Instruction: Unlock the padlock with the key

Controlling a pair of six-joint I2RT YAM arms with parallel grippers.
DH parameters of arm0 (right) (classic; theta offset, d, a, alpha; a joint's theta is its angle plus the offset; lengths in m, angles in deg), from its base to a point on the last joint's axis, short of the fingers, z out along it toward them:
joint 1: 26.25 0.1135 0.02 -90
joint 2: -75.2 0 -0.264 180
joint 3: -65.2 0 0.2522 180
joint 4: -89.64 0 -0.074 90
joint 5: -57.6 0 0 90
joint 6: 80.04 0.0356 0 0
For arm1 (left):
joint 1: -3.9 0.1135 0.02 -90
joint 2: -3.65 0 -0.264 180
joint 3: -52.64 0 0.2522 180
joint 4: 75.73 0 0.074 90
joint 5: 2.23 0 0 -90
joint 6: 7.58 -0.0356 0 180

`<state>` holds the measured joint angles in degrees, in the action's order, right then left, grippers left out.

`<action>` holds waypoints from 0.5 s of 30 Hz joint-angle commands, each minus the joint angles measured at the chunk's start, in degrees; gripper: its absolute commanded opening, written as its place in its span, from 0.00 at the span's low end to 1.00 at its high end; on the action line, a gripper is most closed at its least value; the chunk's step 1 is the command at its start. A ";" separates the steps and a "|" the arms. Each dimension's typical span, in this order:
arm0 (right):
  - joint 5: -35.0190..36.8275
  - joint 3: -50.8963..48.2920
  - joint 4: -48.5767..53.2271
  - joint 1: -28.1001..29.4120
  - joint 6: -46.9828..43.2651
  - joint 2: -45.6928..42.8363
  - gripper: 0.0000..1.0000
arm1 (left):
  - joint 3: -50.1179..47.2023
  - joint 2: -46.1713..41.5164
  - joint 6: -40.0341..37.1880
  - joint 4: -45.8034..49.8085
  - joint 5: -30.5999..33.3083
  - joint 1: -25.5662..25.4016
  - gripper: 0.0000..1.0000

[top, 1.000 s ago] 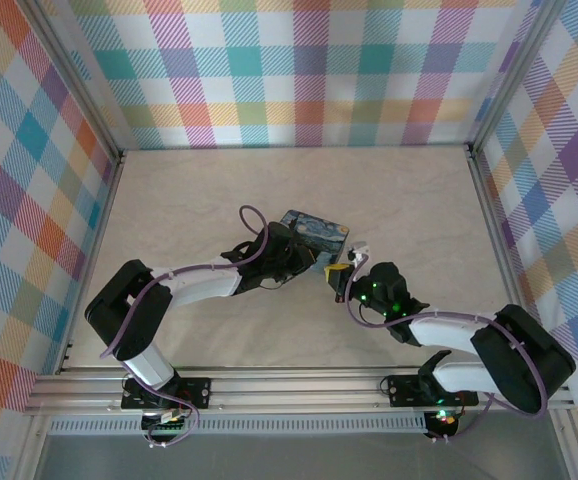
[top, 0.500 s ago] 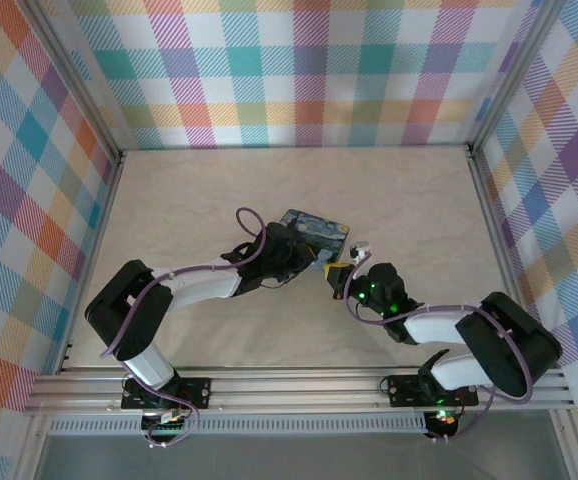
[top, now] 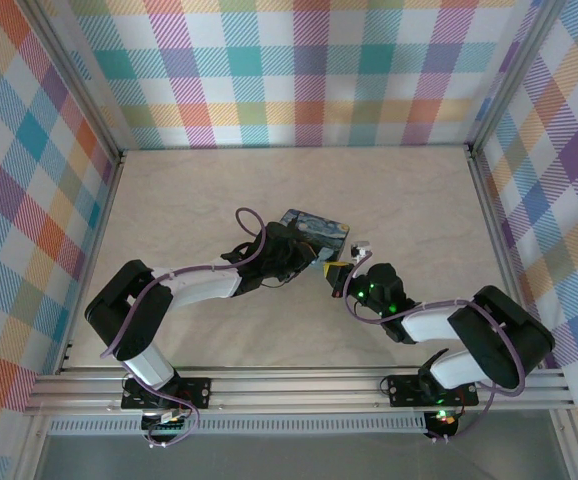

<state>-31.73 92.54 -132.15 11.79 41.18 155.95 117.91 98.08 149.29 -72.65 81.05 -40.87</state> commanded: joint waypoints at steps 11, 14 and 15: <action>1.03 1.18 -4.21 -0.07 1.25 1.69 0.00 | 0.35 -1.44 0.80 -2.33 0.28 -0.85 0.18; 1.09 1.36 -4.52 -0.07 1.27 2.13 0.00 | 0.27 -1.44 1.14 -2.59 0.22 -0.87 0.18; 1.28 1.31 -4.58 -0.07 1.29 2.21 0.00 | 0.26 -1.44 1.26 -2.68 0.22 -0.88 0.18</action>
<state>-31.30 92.59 -133.63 11.79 41.34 157.66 117.91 98.08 149.51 -72.65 81.03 -40.92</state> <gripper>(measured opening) 0.048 0.184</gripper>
